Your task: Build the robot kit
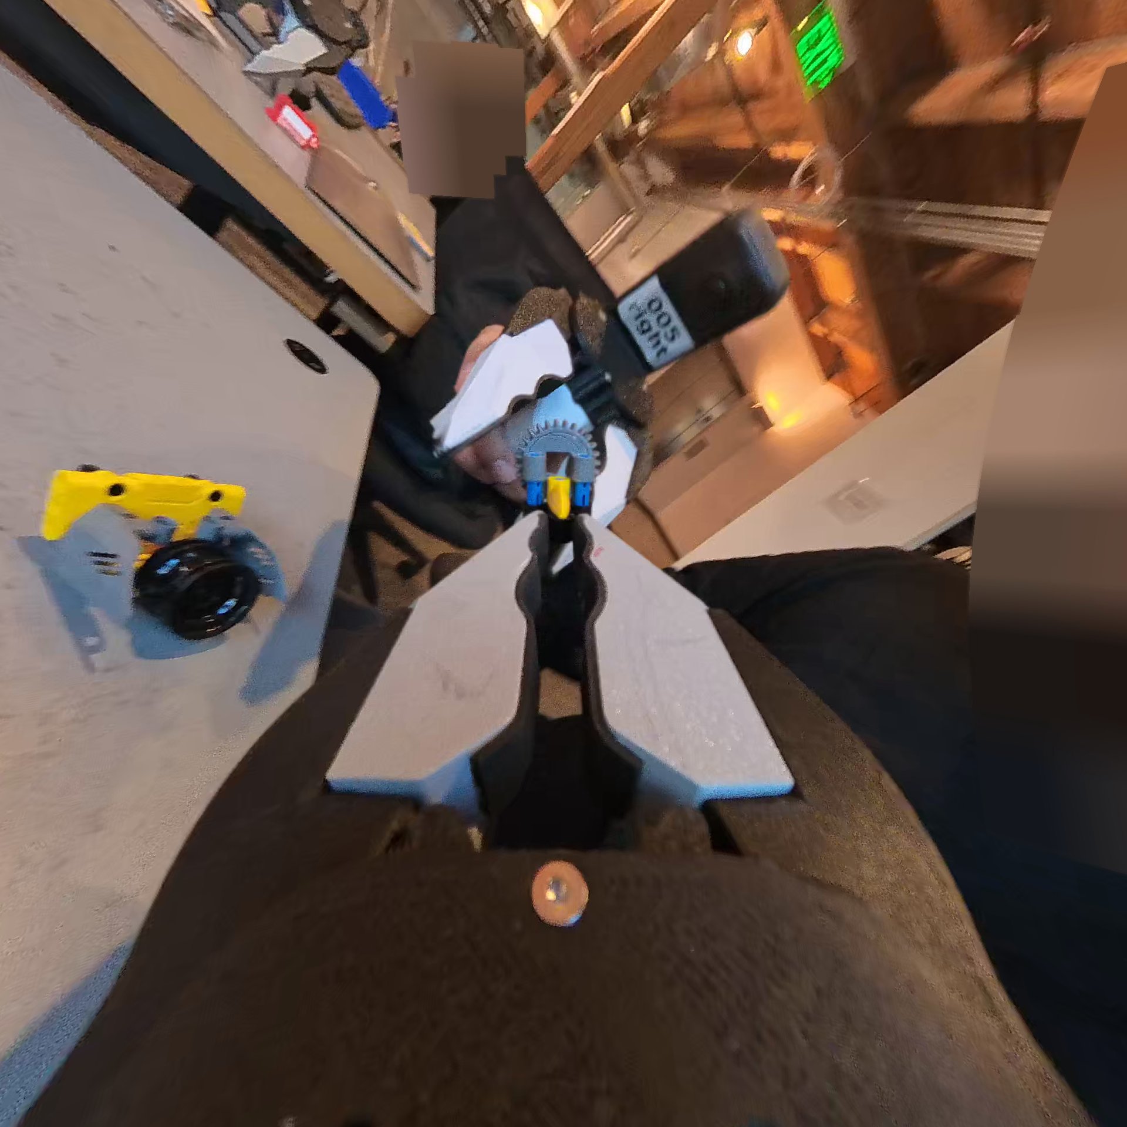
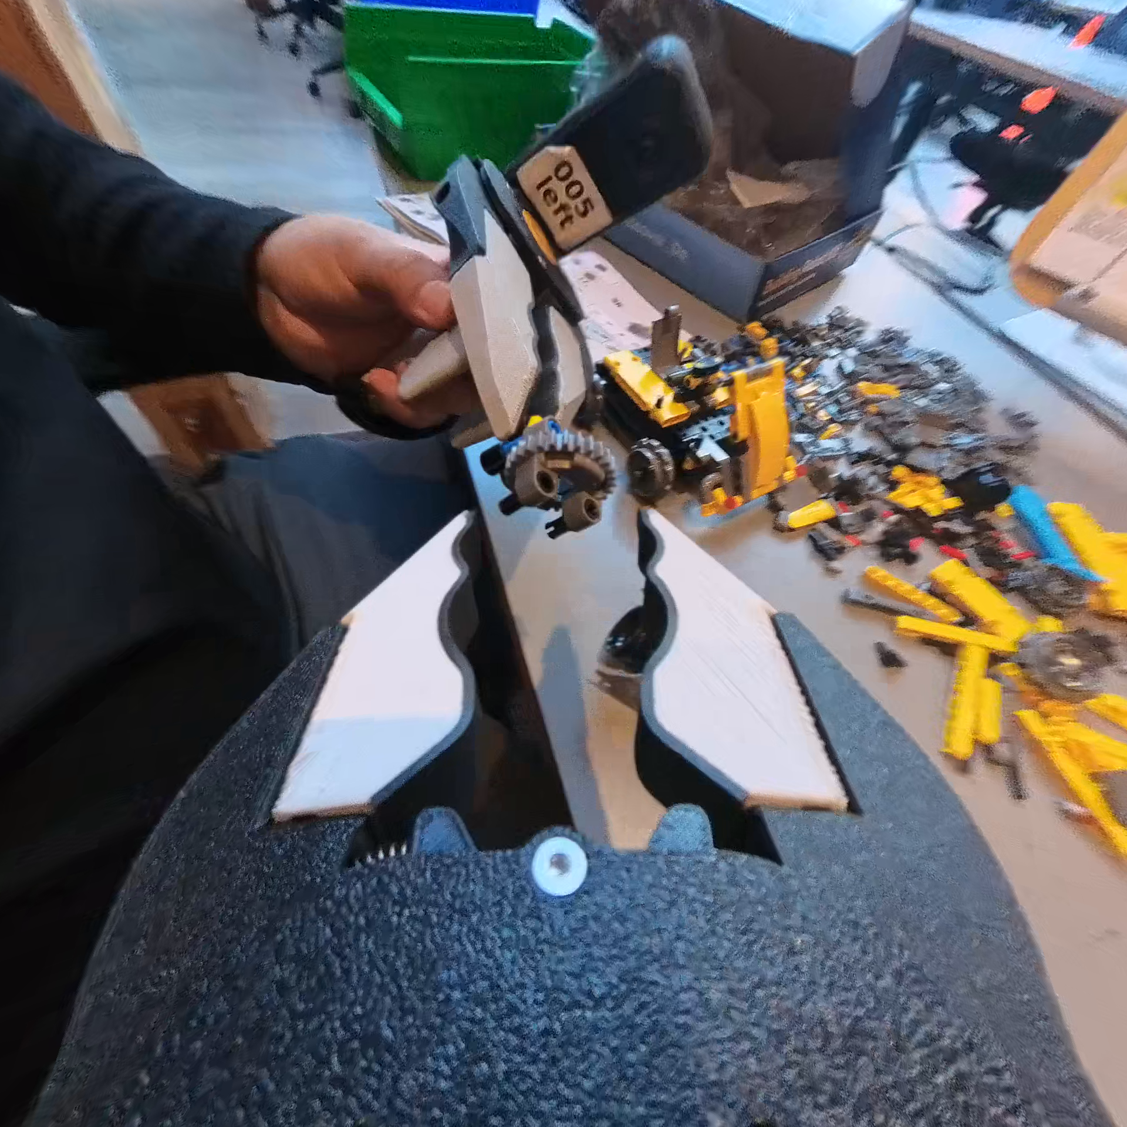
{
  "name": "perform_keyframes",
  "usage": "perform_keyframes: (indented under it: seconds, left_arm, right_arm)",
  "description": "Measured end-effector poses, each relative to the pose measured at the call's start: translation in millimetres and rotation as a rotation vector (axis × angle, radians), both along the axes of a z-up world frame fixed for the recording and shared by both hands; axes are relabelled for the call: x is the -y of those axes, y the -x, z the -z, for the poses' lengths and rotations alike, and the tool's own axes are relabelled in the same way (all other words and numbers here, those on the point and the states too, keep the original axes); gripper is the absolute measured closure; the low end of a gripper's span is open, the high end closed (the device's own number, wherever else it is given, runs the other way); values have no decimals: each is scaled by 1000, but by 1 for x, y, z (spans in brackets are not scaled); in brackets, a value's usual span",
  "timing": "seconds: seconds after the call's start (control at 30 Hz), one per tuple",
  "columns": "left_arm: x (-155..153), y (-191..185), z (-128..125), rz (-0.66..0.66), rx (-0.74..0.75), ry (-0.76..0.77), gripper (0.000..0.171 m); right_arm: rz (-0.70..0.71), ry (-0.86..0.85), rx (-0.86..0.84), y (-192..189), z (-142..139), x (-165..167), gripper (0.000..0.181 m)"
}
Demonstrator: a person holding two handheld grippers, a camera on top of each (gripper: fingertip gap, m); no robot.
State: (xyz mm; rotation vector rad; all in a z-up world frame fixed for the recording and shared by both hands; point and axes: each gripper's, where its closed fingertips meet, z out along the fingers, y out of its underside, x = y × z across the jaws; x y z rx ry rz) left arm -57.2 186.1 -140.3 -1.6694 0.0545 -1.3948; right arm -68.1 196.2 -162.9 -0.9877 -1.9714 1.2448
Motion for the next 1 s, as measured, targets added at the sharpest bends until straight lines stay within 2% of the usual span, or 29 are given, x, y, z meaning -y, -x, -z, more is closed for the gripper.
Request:
perform_keyframes:
  seconds: [0.13, 0.2, 0.33, 0.43, 0.57, 0.67, 0.8, 0.9, 1.0]
  left_arm:
    - [3, -2, -15, 52, 225, 13, 166]
    - [4, -3, -17, 72, 303, 30, 166]
    - [5, -4, -20, 90, 382, 43, 166]
    - [4, -5, -20, 86, 377, 38, 166]
    - [0, -2, -12, 53, 260, 35, 166]
    - [-6, 6, 5, -48, -66, 1, 165]
    - [-7, 9, 6, -85, -281, -27, 140]
    - [-7, 6, 20, -95, -427, -29, 126]
    - [-6, -2, 37, -78, -494, -22, 122]
  right_arm:
    - [37, -116, -123, 4, -15, 5, 132]
    - [50, -126, -189, 5, -26, 6, 141]
    - [59, -129, -249, 5, -35, 7, 144]
    - [68, -136, -257, 4, -35, 7, 144]
    - [86, -135, -226, 4, -27, 3, 144]
    - [82, -113, -210, 3, -22, 3, 145]
    - [82, -49, -195, 0, -17, -2, 145]
    - [81, 5, -171, -2, -11, -5, 145]
    - [92, 54, -148, -3, -4, -11, 145]
